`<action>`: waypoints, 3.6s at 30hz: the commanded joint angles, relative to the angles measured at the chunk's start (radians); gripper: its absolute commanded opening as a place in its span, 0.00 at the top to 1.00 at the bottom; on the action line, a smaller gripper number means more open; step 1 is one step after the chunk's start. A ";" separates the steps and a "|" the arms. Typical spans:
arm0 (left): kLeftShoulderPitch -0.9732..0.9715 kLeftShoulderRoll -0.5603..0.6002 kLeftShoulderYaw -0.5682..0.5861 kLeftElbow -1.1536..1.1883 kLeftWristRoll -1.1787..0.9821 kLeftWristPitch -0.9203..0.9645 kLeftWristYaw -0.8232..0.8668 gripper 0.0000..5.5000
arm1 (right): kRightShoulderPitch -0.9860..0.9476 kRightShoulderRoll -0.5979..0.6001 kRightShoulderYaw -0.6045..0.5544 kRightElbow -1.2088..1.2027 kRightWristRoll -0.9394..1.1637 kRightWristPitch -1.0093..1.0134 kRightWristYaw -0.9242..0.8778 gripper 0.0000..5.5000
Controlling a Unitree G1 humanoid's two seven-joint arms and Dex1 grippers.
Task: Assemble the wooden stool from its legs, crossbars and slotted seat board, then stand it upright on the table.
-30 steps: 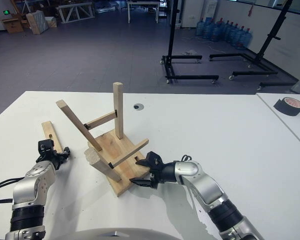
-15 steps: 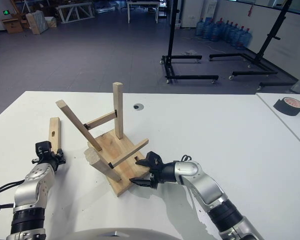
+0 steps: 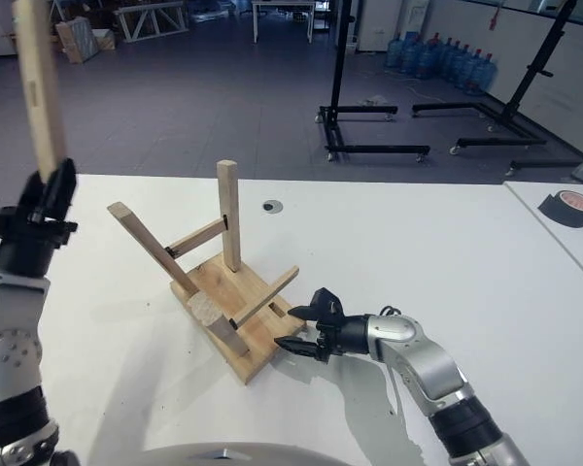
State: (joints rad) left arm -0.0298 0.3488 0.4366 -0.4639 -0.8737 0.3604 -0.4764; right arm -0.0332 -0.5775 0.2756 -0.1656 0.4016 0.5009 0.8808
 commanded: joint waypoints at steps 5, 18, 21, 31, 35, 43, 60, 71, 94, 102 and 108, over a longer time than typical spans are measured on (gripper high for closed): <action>0.298 0.201 -0.127 -0.084 -0.048 0.111 -0.405 0.63 | 0.029 -0.024 0.031 0.057 -0.050 0.078 -0.023 0.35; 0.300 0.247 -0.142 0.075 0.102 0.018 -0.516 0.63 | -0.020 -0.055 -0.174 0.036 0.061 0.111 -0.003 0.35; 0.290 0.252 -0.148 0.113 0.126 0.007 -0.526 0.63 | -0.076 0.013 -0.148 0.143 -0.034 0.043 -0.098 0.35; 0.195 0.277 -0.228 0.342 0.345 -0.130 -0.556 0.63 | -0.047 0.036 0.029 0.068 -0.131 -0.013 -0.002 0.35; 0.151 0.272 -0.241 0.421 0.401 -0.191 -0.554 0.63 | -0.025 0.028 0.023 -0.037 -0.031 0.084 0.072 0.35; 0.101 0.258 -0.185 0.282 0.208 -0.098 -0.590 0.63 | -0.015 0.028 -0.010 -0.076 0.025 0.152 0.067 0.35; 0.014 0.346 -0.143 0.101 -0.138 0.165 -0.625 0.63 | -0.262 0.170 -0.555 -0.117 0.849 0.349 -0.073 0.35; -0.025 0.326 -0.271 0.231 -0.092 0.249 -0.716 0.63 | -0.316 0.330 -0.341 -0.051 0.751 0.302 -0.119 0.35; -0.046 0.309 -0.317 0.245 -0.026 0.248 -0.740 0.63 | -0.325 0.336 -0.289 -0.021 0.696 0.301 -0.016 0.62; -0.063 0.287 -0.304 0.265 -0.019 0.249 -0.690 0.52 | -0.331 0.348 -0.301 -0.019 0.677 0.269 -0.022 0.63; -0.014 0.341 -0.233 0.281 0.062 0.191 -0.655 0.36 | -0.343 0.328 -0.382 0.001 0.631 0.176 -0.029 0.63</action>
State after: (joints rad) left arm -0.0679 0.6530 0.1730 -0.1866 -0.8356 0.5641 -1.1337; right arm -0.3462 -0.2311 -0.0783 -0.1665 1.0406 0.6989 0.8532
